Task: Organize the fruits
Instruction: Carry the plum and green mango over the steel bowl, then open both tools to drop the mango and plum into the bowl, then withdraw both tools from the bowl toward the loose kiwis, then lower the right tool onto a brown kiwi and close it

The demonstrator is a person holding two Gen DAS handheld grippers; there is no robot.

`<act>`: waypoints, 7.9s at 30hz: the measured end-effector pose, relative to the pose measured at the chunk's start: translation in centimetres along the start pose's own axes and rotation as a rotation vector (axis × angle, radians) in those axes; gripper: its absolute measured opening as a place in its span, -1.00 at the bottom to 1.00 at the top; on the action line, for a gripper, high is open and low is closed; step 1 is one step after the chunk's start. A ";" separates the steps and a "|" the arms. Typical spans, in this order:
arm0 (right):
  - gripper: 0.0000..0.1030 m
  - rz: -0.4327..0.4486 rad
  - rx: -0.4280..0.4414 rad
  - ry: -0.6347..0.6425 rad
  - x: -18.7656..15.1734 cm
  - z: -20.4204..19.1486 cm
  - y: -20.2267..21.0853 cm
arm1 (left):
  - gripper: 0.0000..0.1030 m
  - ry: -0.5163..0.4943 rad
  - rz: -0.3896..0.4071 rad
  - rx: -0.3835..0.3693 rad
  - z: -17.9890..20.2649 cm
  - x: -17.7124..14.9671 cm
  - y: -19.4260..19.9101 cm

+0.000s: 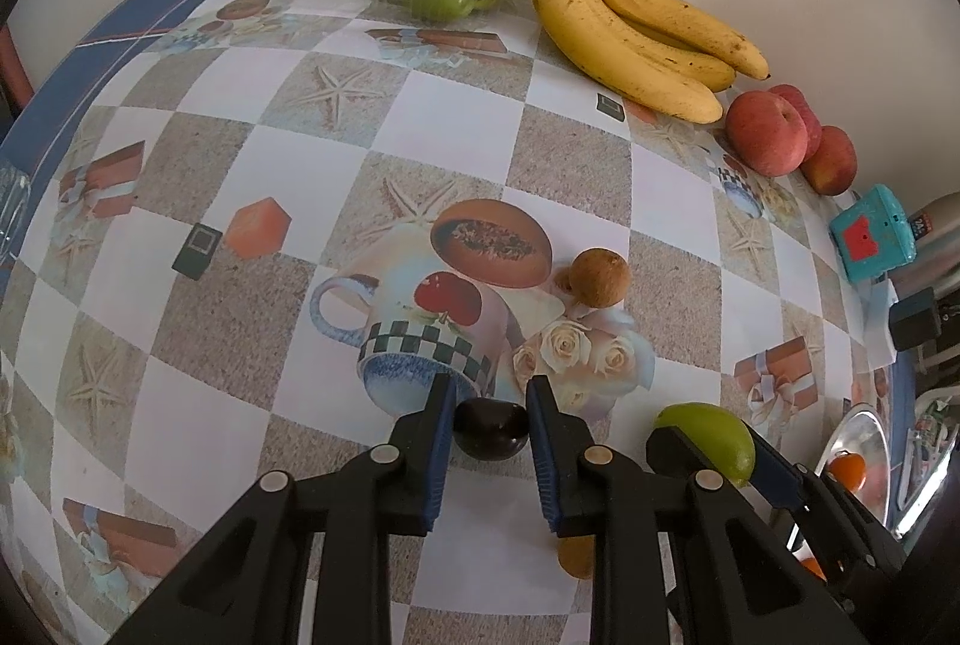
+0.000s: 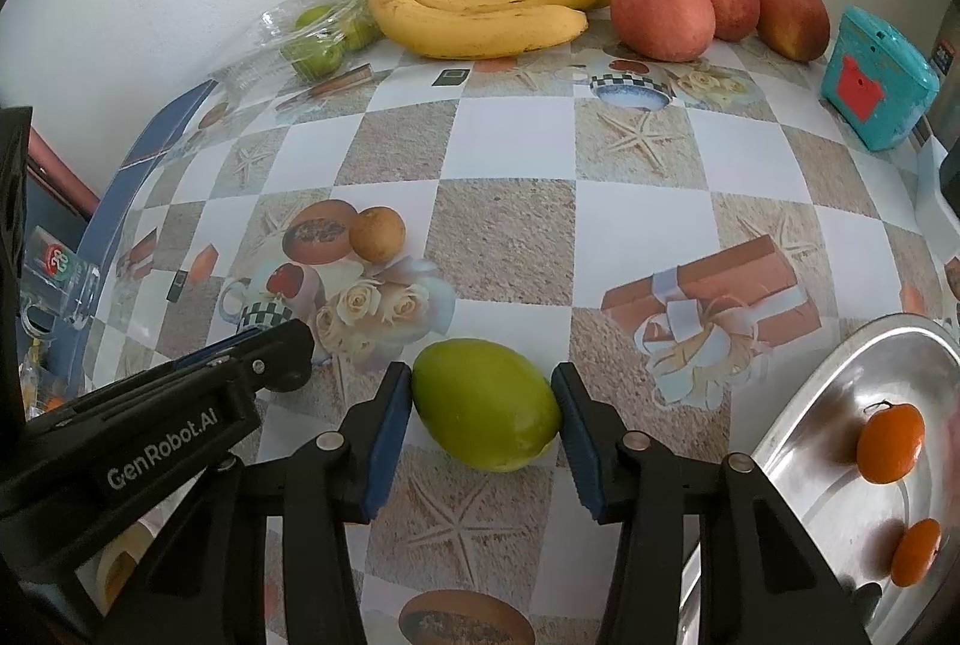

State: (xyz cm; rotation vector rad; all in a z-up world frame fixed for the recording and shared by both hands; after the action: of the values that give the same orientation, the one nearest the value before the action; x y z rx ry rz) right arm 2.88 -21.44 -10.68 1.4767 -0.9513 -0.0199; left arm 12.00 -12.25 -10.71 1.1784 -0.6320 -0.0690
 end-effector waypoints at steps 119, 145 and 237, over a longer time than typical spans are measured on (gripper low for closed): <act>-0.04 0.082 -0.218 -0.348 -2.6 21.6 12.0 | -0.28 -0.283 -0.114 -0.154 17.2 -8.4 4.2; -0.04 0.072 -0.207 -0.272 -1.3 18.5 13.1 | -0.23 -0.057 -0.015 -0.026 9.5 -3.1 5.7; 0.89 0.016 -0.011 0.083 -0.8 -2.9 5.0 | 1.00 0.023 0.045 0.300 -8.1 1.3 5.8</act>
State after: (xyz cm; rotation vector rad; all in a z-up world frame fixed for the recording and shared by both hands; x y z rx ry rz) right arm 1.29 -17.83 -6.41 1.4486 -0.8942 0.0473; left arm 15.51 -3.59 -7.02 1.4507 -0.6635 0.0806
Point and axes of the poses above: each gripper's, at about its wrist camera, not at the fingertips, and y roughly against the way its jaws point, z to its right, x to its top, the point moved 6 cm from there along -y, roughly the way its jaws point, and after that the axes turned 6 degrees about z, right-handed, at the moved point
